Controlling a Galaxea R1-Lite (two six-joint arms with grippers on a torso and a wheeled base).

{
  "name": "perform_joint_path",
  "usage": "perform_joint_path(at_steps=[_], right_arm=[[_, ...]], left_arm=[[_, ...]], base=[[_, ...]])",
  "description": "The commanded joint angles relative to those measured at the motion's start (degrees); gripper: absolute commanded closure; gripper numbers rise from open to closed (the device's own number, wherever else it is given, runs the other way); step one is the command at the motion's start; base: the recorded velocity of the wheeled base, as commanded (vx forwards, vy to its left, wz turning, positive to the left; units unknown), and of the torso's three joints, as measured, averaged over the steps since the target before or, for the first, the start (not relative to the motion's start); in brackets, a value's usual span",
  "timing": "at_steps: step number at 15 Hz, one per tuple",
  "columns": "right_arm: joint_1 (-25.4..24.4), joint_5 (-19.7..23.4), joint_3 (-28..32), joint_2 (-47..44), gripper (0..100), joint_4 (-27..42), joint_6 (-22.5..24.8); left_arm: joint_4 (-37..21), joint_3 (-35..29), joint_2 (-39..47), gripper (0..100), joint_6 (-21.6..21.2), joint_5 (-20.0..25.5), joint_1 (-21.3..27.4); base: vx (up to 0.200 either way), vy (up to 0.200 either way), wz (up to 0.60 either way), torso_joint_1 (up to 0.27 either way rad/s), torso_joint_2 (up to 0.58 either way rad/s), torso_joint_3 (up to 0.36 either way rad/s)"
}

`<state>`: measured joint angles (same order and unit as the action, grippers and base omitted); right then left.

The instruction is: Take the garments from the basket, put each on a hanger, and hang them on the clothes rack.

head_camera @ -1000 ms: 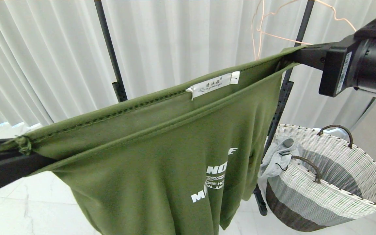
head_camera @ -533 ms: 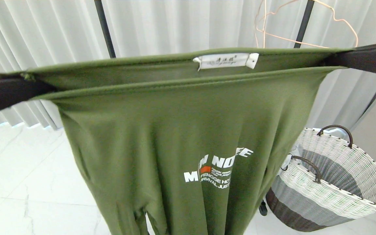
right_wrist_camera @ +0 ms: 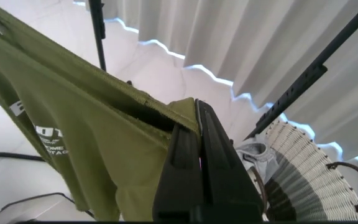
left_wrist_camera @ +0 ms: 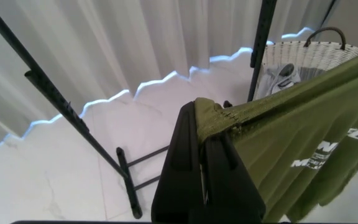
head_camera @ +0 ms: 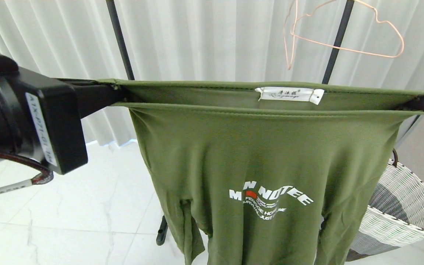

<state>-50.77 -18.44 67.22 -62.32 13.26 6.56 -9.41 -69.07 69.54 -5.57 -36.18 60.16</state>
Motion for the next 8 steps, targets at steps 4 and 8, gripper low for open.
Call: perform_joint_path(at_steps=[4, 8], right_arm=[[0.41, 0.08, -0.77, 1.06, 100, 0.27, -0.05], [0.85, -0.01, -0.77, 1.06, 100, 0.36, -0.05]], left_arm=[[0.01, -0.36, 0.34, 100, -0.32, 1.29, -1.71], [0.01, -0.45, 0.51, 100, -0.58, 1.29, -1.71]], base=[[0.000, 0.000, 0.00, 0.000, 0.00, 0.000], [0.000, 0.000, 0.00, 0.000, 0.00, 0.000]])
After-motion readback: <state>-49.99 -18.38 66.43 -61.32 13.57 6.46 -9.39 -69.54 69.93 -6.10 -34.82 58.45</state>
